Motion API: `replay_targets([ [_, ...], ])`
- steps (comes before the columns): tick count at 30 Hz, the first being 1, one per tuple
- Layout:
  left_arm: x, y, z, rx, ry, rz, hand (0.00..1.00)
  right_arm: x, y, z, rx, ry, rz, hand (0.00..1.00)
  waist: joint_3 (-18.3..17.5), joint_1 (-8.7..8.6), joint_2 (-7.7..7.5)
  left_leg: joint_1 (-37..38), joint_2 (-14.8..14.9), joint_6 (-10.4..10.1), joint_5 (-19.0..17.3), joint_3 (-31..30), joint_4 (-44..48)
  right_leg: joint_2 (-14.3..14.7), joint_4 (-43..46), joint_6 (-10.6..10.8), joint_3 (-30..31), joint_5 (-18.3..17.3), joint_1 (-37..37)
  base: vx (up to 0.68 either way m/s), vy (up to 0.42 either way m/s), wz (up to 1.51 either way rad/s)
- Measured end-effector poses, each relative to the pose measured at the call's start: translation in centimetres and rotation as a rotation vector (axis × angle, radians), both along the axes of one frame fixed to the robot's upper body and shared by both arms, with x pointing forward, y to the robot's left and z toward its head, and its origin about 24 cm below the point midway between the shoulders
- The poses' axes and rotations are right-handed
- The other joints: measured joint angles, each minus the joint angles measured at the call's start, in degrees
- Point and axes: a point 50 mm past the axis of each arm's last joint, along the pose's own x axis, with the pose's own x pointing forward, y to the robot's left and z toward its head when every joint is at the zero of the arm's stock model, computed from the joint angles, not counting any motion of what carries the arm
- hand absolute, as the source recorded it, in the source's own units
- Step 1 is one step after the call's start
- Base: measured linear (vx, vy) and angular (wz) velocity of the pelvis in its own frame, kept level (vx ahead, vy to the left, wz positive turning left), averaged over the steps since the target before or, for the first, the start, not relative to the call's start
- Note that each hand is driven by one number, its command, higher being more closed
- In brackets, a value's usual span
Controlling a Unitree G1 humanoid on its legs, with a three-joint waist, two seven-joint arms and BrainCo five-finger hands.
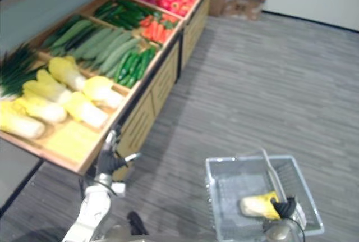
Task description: Pick vegetable in the basket
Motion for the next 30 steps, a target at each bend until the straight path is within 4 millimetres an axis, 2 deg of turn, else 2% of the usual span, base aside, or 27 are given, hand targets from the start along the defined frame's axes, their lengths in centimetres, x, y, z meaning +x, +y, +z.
replay_targets([
  [1, 0.0, 0.1, -0.1, -0.003, 0.006, 0.01, 0.0, 0.0, 0.0, 0.0, -0.002, -0.001, -0.001, 1.0, -0.11, -0.19, 0.62, 0.02, 0.8, -0.17, 0.48, -0.24, 0.23, 0.73, -1.12, -0.05, -0.01, -0.46, 0.6, -0.2, -0.251, -0.31],
  [2, -0.1, 0.1, -0.4, -0.003, 0.018, 0.016, 0.0, -0.1, 0.0, 0.0, -0.005, -0.001, -0.003, 1.0, 0.33, -0.35, 1.16, 0.04, 2.37, -1.04, 1.58, -0.99, 0.16, 2.78, -3.19, -0.2, -0.35, -0.67, 1.42, -0.26, -0.268, -0.32],
  [4, -0.2, 0.0, -0.6, 0.015, 0.022, 0.016, 0.0, -0.6, -0.2, 0.0, -0.016, 0.0, -0.01, 1.0, 1.38, -0.68, 2.99, 0.64, 4.12, -2.25, 4.22, -3.6, -0.88, 5.16, -3.94, -0.87, -0.8, -1.02, 2.56, -0.26, -0.241, -0.12],
  [6, -0.9, -0.2, -1.2, 0.016, 0.055, 0.014, 0.0, -1.4, -0.4, 0.0, -0.032, 0.015, -0.022, 1.0, 1.86, -1.63, 3.06, 3.08, 2.68, -4.2, 9.8, -8.44, -5.5, 5.51, -2.0, -2.57, -0.99, -2.01, 2.88, -0.22, -0.155, 0.07],
  [7, -1.2, -0.2, -1.4, 0.015, 0.064, 0.012, 0.0, -1.5, -0.4, 0.0, -0.034, 0.016, -0.022, 1.0, 2.02, -1.53, 2.97, 3.89, 1.57, -4.96, 11.4, -11.4, -6.96, 5.11, -1.5, -2.77, -0.39, -2.28, 2.84, -0.17, -0.135, -0.18],
  [8, -1.6, -0.6, -1.7, 0.008, 0.08, -0.001, 0.0, -1.4, -0.8, 0.2, -0.047, 0.018, -0.018, 1.0, 2.17, -1.18, 2.96, 5.03, -1.06, -5.93, 12.08, -18.73, -8.23, 4.15, -0.7, -2.98, 1.03, -2.84, 2.26, -0.13, -0.086, -0.48],
  [9, -1.9, -1.0, -1.9, -0.003, 0.091, -0.017, 0.0, -1.2, -1.0, 0.4, -0.061, 0.022, -0.011, 1.0, 2.21, -0.54, 3.16, 5.93, -4.07, -8.99, 9.51, -25.96, -7.44, 3.46, -0.65, -2.5, 3.11, -2.48, 1.29, -0.12, -0.058, -0.5],
  [10, -1.9, -1.1, -1.9, -0.005, 0.092, -0.022, 0.0, -1.1, -1.1, 0.4, -0.064, 0.021, -0.01, 1.0, 2.23, -0.3, 3.23, 6.13, -4.55, -9.47, 8.82, -27.26, -7.19, 3.36, -0.66, -2.44, 3.54, -2.43, 0.97, -0.1, -0.004, -0.7],
  [11, -1.9, -1.3, -1.9, -0.009, 0.091, -0.038, 0.0, -0.8, -1.0, 0.5, -0.07, 0.014, -0.003, 1.0, 2.26, 0.47, 3.37, 6.74, -6.1, -10.37, 5.3, -30.62, -6.1, 3.15, -0.69, -2.56, 5.65, -1.8, -0.69, -0.07, 0.043, -0.72],
  [12, -2.0, -1.3, -1.8, -0.011, 0.088, -0.045, 0.0, -0.6, -0.9, 0.5, -0.069, 0.01, 0.005, 1.0, 2.32, 0.64, 3.6, 7.27, -6.44, -10.11, 2.22, -31.33, -5.72, 3.27, -0.7, -2.04, 6.67, -1.52, -1.78, -0.04, 0.055, -0.7],
  [14, -2.0, -1.4, -1.8, -0.015, 0.088, -0.051, 0.0, -0.7, -0.9, 0.5, -0.072, 0.015, 0.005, 1.0, 2.45, 0.32, 3.83, 7.72, -6.7, -10.07, -0.03, -31.25, -6.01, 3.16, -0.77, -1.2, 6.65, -1.04, -1.71, 0.02, 0.084, -0.15],
  [15, -1.9, -1.4, -1.8, -0.013, 0.085, -0.059, 0.0, -0.8, -0.9, 0.4, -0.07, 0.017, 0.004, 1.0, 2.41, -0.39, 3.89, 7.75, -7.61, -9.95, -1.36, -31.2, -6.64, 2.14, -1.28, 0.01, 6.44, -0.34, -1.66, 0.05, 0.133, 0.12],
  [17, -1.8, -1.4, -1.7, -0.01, 0.081, -0.069, 0.0, -1.0, -0.8, 0.3, -0.064, 0.022, 0.0, 1.0, 2.53, -0.58, 3.77, 7.86, -8.41, -9.63, -1.13, -31.34, -7.58, 1.28, -3.11, 0.48, 6.15, 1.1, -0.7, 0.03, 0.12, 0.18],
  [20, -1.8, -1.1, -1.8, -0.034, 0.092, -0.074, 0.0, -1.3, -1.0, 0.3, -0.065, 0.021, -0.015, 1.0, 2.61, -0.55, 3.58, 8.72, -10.14, -9.02, 0.69, -32.72, -10.93, 0.26, -7.55, 0.69, 3.67, 3.38, 1.81, 0.02, 0.078, 0.33],
  [21, -1.7, -1.0, -1.9, -0.026, 0.096, -0.082, 0.0, -1.2, -0.9, 0.3, -0.062, 0.016, -0.019, 1.0, 2.77, -1.34, 3.31, 9.53, -10.61, -8.93, 2.68, -33.38, -14.07, -0.24, -8.28, 1.07, 2.18, 3.72, 2.31, 0.0, -0.011, 0.36],
  [22, -1.7, -1.0, -2.0, -0.025, 0.098, -0.081, 0.0, -1.1, -0.9, 0.3, -0.062, 0.014, -0.019, 1.0, 2.89, -1.41, 3.11, 9.76, -10.7, -8.91, 3.13, -33.46, -14.85, -0.3, -8.34, 1.05, 2.01, 3.76, 2.31, 0.0, -0.026, 0.36],
  [24, -1.7, -0.7, -2.1, -0.04, 0.108, -0.077, 0.0, -0.5, -0.7, 0.4, -0.057, 0.001, -0.013, 1.0, 2.75, -1.55, 3.43, 12.05, -10.96, -8.98, 6.68, -33.47, -21.21, -0.2, -9.07, 1.33, 1.57, 4.62, 2.24, 0.0, -0.018, 0.07],
  [26, -1.6, -0.6, -2.1, -0.039, 0.108, -0.073, 0.0, 0.1, -0.5, 0.1, -0.042, 0.0, -0.013, 1.0, 2.76, -1.48, 3.43, 13.53, -10.94, -9.01, 8.2, -32.78, -24.26, -0.03, -9.26, 1.46, 1.91, 4.96, 2.09, -0.01, 0.004, -0.09],
  [28, -1.6, -0.5, -2.3, -0.038, 0.117, -0.068, 0.0, 0.5, -0.2, 0.0, -0.032, -0.009, -0.012, 1.0, 2.77, -1.27, 3.27, 13.76, -10.83, -8.96, 8.54, -32.17, -25.46, 0.03, -9.88, 1.65, 2.46, 5.37, 1.55, -0.03, 0.021, -0.2],
  [30, -1.7, 0.2, -2.8, -0.028, 0.139, -0.046, 0.0, 1.3, 0.5, -0.2, -0.014, -0.02, 0.009, 1.0, 2.81, 0.04, 2.71, 13.71, -10.61, -8.89, 8.53, -29.63, -25.48, 0.27, -11.22, 1.84, 5.07, 6.73, 0.15, -0.03, 0.035, -0.52],
])
